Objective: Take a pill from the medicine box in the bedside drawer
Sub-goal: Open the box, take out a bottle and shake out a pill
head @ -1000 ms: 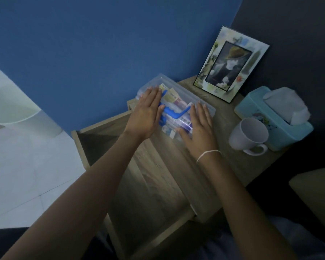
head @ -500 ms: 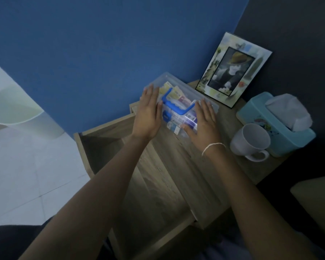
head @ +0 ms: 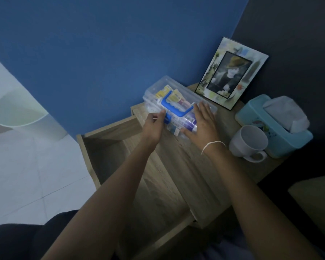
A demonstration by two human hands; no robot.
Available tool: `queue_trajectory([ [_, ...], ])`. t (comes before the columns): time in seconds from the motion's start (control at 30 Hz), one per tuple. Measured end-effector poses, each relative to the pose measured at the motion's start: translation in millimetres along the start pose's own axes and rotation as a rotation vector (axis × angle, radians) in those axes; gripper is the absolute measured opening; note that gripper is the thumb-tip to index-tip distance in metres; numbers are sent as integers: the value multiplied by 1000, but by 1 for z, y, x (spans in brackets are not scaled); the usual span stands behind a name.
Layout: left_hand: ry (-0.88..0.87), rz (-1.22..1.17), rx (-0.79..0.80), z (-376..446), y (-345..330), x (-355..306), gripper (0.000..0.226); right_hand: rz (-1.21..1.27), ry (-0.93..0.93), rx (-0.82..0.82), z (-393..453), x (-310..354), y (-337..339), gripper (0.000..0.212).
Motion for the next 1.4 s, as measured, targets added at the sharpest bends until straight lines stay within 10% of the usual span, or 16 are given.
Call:
queue_trajectory([
  [0.47, -14, -2, -25, -1, 9, 2, 14, 63, -4, -4, -2, -2, -2, 90],
  [0.73, -232, 246, -108, 12, 34, -28, 63, 523, -322, -223, -41, -16, -5, 102],
  [1.17, -582, 403, -34, 28, 19, -97, 70, 736, -262, -547, -23, -16, 51, 58],
  [1.4, -530, 926, 146, 45, 1, -65, 69, 522, -189, -797, 4, -20, 93, 28],
])
Point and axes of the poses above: each hand's wrist, its own z-axis towards the middle knuckle, its own y-axis out of the back of the hand, x = y × z, the point moved 7 cm from there along z, towards the middle knuckle, and after that the axes turned 6 degrees about -y, right-handed, at the moved point
